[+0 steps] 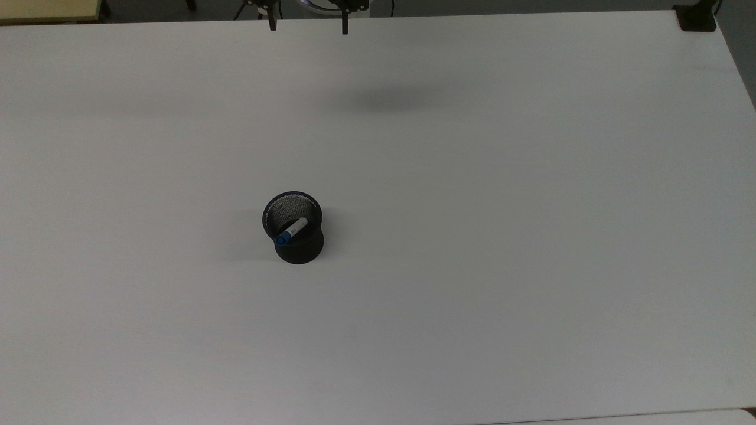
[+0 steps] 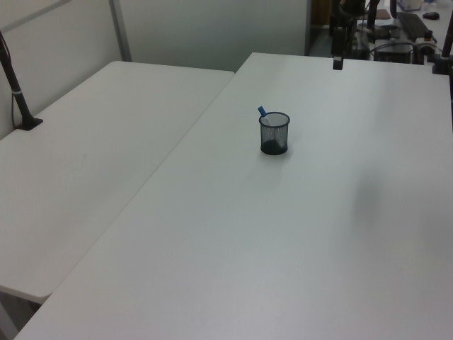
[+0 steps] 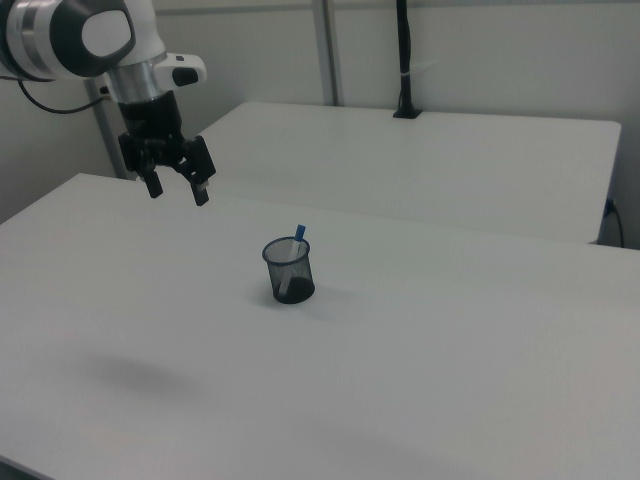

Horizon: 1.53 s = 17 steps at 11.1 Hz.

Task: Remove the marker

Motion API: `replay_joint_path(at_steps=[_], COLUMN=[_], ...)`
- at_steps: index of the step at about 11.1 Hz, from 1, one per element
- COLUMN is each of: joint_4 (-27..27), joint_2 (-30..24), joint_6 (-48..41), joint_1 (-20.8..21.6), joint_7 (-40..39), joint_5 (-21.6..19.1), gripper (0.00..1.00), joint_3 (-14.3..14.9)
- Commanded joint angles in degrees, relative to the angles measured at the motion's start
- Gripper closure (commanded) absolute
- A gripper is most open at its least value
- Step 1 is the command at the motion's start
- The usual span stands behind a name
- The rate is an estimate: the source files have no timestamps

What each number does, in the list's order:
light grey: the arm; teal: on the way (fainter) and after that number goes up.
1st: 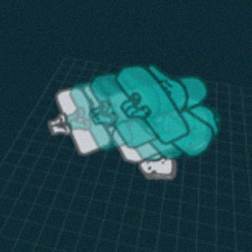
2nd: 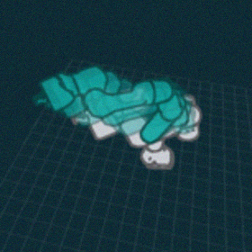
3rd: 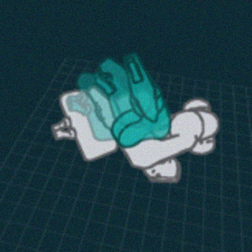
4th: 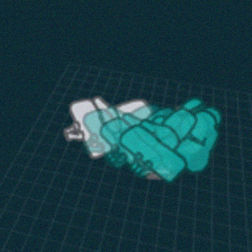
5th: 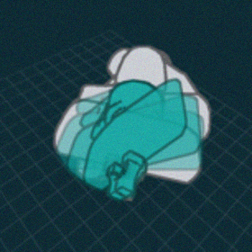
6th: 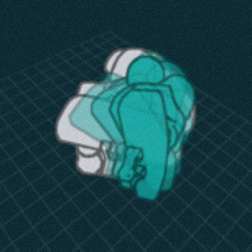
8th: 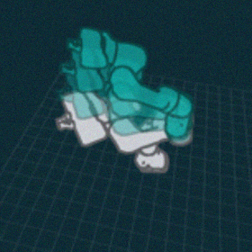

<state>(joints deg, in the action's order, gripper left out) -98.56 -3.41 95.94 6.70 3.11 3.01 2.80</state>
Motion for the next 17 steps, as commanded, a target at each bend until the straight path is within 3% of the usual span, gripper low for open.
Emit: replay_joint_path(at_steps=[1,9,12,17], joint_4=[0.65,1.35,5.22,5.22], joint_2=[0.33,1.12,4.98,13.41], joint_6=[-0.5,-0.05,6.34,24.25], joint_1=[-0.99,-1.08,-5.72,-6.09], joint_7=[-0.92,-1.44,-2.32,-1.8], joint_5=[-1.26,-0.21,-0.82,-0.12], gripper=[0.0,0.0,0.0,0.0], joint_3=[-0.6,-0.25,0.54,0.72])
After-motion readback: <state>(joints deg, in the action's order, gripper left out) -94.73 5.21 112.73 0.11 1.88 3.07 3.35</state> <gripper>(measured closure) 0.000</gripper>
